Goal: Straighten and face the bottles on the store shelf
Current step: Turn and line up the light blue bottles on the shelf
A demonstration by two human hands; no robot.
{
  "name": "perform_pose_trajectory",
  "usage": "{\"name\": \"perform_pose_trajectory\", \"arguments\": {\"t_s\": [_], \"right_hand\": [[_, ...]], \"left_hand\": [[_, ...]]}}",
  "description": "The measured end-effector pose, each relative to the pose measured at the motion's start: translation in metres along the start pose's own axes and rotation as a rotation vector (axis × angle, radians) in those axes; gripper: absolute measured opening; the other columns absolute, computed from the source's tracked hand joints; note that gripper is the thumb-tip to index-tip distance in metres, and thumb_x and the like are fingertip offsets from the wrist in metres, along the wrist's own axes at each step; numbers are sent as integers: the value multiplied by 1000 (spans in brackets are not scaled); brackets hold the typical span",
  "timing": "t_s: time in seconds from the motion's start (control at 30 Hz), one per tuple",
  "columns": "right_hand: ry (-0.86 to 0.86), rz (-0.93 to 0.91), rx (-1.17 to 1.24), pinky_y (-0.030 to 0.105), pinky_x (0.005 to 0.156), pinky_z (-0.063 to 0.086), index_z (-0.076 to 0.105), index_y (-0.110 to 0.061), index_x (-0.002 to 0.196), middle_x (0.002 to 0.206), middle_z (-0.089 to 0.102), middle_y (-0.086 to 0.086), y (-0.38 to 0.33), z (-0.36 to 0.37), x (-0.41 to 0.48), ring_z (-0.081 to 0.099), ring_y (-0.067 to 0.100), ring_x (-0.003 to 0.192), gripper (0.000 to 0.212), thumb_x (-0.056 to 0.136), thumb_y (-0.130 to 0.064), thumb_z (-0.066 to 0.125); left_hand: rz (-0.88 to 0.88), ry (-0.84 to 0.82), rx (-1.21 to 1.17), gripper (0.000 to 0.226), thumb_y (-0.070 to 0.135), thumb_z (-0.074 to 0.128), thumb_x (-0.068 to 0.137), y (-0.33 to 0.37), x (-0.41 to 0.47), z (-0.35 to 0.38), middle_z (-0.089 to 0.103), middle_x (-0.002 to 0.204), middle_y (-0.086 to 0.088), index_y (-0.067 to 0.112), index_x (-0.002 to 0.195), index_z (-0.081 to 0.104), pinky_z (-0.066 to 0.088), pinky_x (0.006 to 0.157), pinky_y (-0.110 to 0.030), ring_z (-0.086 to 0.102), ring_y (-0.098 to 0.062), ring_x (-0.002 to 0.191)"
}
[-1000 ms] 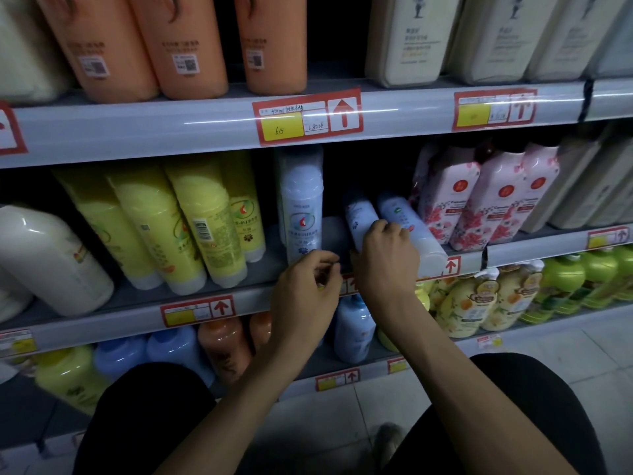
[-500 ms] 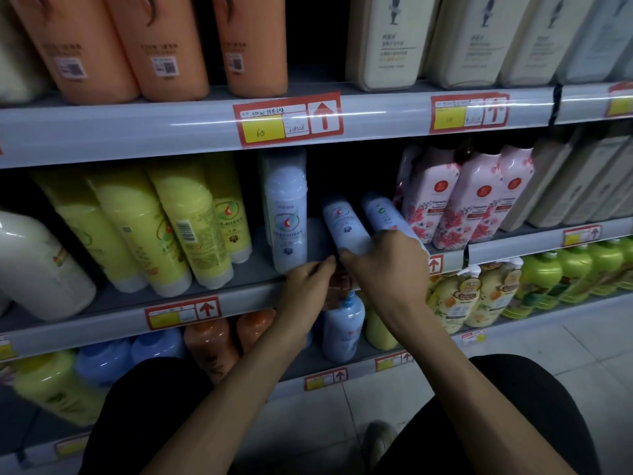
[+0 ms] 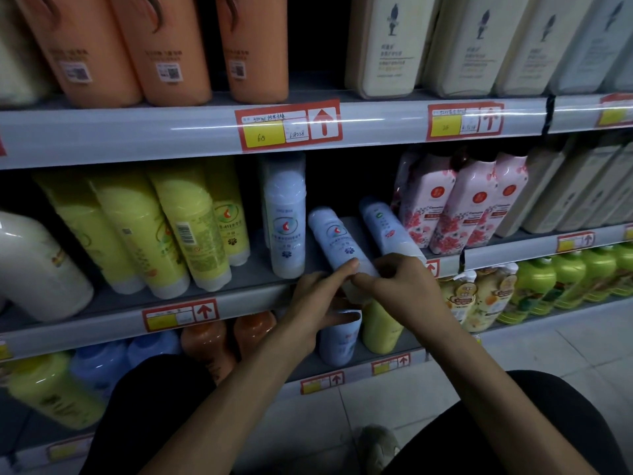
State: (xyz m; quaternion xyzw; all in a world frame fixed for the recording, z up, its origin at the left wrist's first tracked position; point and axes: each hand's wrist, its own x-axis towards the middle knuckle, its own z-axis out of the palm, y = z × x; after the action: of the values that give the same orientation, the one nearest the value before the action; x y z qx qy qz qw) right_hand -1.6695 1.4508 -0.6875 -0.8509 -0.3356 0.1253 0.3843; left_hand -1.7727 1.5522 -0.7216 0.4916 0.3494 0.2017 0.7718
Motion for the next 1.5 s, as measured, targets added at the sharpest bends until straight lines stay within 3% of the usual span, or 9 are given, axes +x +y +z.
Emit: {"name": "perform_pose_trajectory", "arguments": {"t_s": [0.23, 0.47, 0.63, 0.83, 0.9, 1.0, 1.1, 1.33, 1.5], "right_hand": [[-19, 61, 165, 28, 65, 46, 74, -19, 96, 84, 70, -6, 0, -5, 5, 64, 9, 81, 19, 93, -34, 63], [-82, 109, 200, 43, 77, 60, 76, -13, 89, 81, 75, 6, 5, 1, 8, 72, 22, 81, 44, 81, -56, 79], [-131, 112, 285, 49, 85, 62, 79, -16, 89, 83, 79, 5, 11, 3, 8, 77, 22, 82, 34, 68, -37, 94], [-99, 91, 554, 30, 77, 65, 74, -2, 105, 95, 81, 10, 5, 10, 6, 78, 18, 84, 39, 70, 0, 91], [-45, 49, 630, 28, 75, 64, 71, 1, 106, 93, 81, 9, 1, 16, 7, 79, 18, 84, 40, 70, 6, 89], [32, 16, 702, 35, 81, 63, 69, 2, 109, 95, 81, 7, -3, 28, 14, 78, 20, 89, 42, 72, 4, 89], [129, 3, 685, 47, 86, 63, 67, -7, 110, 97, 80, 6, -4, 39, 25, 78, 22, 92, 45, 71, -9, 91], [288, -38, 444, 40, 78, 62, 64, -21, 103, 90, 75, -8, -18, 59, 48, 73, 7, 80, 44, 66, -24, 87], [269, -73, 360, 41, 76, 63, 68, -24, 101, 87, 77, -10, -25, 69, 63, 74, 7, 81, 42, 62, -27, 82]], "left_hand": [[-44, -45, -1, 42, 40, 79, 88, -1, 3, -9, 79, 106, -16, 9, 116, 73, 62, 77, -35, 77, -33, 101], [74, -21, 194, 33, 26, 81, 89, -7, -4, -10, 78, 110, -14, 10, 115, 70, 62, 73, -29, 76, -25, 102], [284, -108, 284, 31, 1, 80, 86, -9, -4, -16, 78, 98, -2, 20, 108, 68, 59, 75, -21, 76, -7, 87], [527, -56, 503, 60, 9, 88, 80, -8, 0, -31, 77, 103, 21, 42, 124, 63, 56, 82, -20, 72, 2, 98], [614, 40, 573, 60, 20, 87, 82, -7, 2, -33, 74, 118, 16, 41, 133, 63, 59, 92, -31, 70, -3, 111], [724, 180, 678, 55, 33, 78, 88, -3, 2, -34, 69, 130, 10, 33, 139, 59, 58, 97, -41, 67, -11, 119], [786, 270, 724, 45, 22, 74, 93, 1, -3, -31, 67, 130, 7, 24, 137, 63, 56, 98, -40, 64, -12, 119], [675, 203, 635, 52, 25, 61, 95, 3, -4, -23, 68, 135, 7, 26, 146, 57, 54, 105, -34, 64, -4, 123], [563, 200, 461, 50, 9, 60, 102, 7, 2, -24, 66, 132, 9, 21, 150, 52, 52, 97, -13, 62, 12, 112]]}}
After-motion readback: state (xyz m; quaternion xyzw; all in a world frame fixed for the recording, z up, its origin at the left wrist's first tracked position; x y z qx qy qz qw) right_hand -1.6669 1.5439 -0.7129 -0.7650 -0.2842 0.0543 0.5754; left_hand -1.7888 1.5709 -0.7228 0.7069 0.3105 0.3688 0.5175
